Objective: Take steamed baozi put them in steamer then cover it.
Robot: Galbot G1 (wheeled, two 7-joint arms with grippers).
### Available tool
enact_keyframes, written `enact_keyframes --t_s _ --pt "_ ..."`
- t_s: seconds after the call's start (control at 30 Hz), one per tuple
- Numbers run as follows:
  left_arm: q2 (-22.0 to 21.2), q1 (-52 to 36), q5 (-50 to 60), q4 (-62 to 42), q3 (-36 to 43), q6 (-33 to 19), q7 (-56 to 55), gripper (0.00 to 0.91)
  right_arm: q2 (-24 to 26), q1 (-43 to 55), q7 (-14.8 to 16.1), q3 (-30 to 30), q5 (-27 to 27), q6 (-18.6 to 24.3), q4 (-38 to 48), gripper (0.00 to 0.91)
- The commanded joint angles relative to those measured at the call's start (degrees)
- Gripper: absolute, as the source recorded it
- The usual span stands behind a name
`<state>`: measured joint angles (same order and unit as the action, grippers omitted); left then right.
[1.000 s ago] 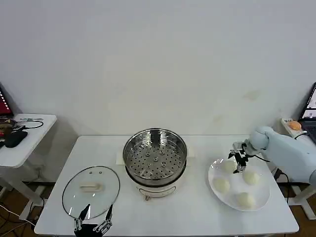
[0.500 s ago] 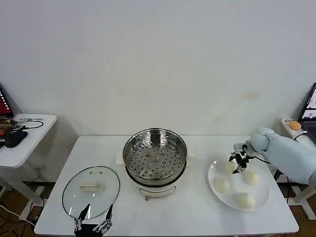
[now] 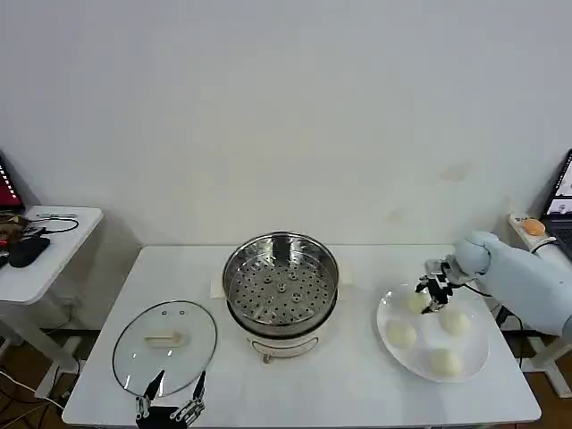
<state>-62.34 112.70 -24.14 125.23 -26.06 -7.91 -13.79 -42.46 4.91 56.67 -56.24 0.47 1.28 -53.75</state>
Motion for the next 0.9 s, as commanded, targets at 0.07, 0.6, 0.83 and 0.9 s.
enact_keyframes --t_s 0.07,0.6,0.83,0.9 --pt "0.06 -0.01 0.0 0.05 -0.01 0.03 -0.04 0.907 1.34 0.86 -0.03 -0.37 0.19 0.02 -1.74 0.635" --pt "0.68 0.24 0.1 1.0 0.66 0.03 -0.25 0.907 7.7 11.71 -1.49 -8.06 3.3 3.87 -14.69 0.645" --pt "0.89 0.33 0.1 1.53 0.96 -0.1 -0.24 0.907 7.17 17.69 -3.03 -13.29 4.99 6.68 -18.19 0.645" --pt "0.97 0.4 0.09 1.52 0.99 -0.15 -0.24 0.907 6.75 19.8 -3.37 -14.73 6.17 7.09 -19.26 0.645"
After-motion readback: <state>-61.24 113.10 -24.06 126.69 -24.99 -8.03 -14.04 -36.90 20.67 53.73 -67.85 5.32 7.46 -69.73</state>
